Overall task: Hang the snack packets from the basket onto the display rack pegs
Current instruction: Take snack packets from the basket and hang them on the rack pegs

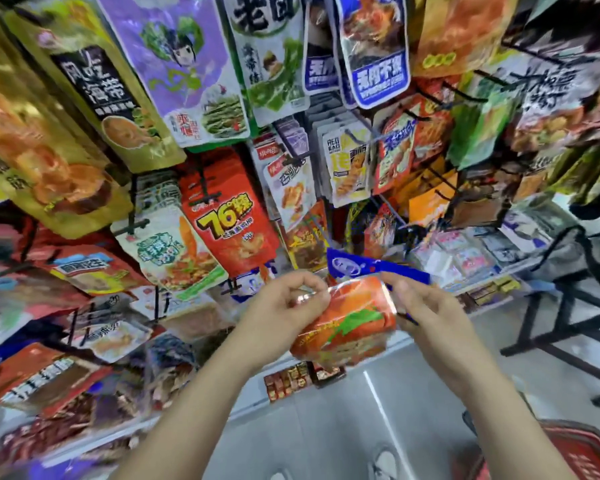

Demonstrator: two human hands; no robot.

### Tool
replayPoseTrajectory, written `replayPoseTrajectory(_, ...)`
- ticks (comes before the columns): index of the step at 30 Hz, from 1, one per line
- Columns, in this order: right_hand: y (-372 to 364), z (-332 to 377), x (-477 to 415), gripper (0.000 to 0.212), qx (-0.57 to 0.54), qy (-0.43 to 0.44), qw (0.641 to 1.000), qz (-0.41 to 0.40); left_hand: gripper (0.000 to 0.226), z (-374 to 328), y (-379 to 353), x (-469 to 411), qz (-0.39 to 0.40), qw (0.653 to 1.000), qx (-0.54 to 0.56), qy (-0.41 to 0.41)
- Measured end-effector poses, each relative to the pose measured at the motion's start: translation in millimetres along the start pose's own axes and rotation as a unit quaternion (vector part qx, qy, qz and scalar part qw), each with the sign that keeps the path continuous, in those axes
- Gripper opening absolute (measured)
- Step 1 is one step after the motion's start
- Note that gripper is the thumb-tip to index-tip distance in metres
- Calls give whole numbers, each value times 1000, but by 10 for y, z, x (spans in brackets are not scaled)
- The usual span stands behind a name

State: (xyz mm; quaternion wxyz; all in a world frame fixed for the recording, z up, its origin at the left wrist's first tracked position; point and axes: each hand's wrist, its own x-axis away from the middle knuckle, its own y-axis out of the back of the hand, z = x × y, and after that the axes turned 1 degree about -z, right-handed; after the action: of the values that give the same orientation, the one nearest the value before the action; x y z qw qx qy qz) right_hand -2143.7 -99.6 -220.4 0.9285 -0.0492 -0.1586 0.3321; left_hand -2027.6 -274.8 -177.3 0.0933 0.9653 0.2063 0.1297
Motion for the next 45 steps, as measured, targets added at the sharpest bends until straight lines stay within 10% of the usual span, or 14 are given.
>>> replayPoseTrajectory(6,47,-163,-169,16,102,17,994,-24,25,192,-159,-404,-70,994,33,71)
replayPoseTrajectory(15,117,-955,-896,28,234,5,963,-135,6,903,-225,-1192,-110,984,-20,142)
replayPoseTrajectory(23,102,-1295,-1622,49,204,7,973,-110,13,1282,-123,-1671,-188,981,-35,41)
replayPoseTrajectory(45,127,-1407,-1834,18,231,10,961,-153,14,1463,-3,-2038,-239,967,-83,-19)
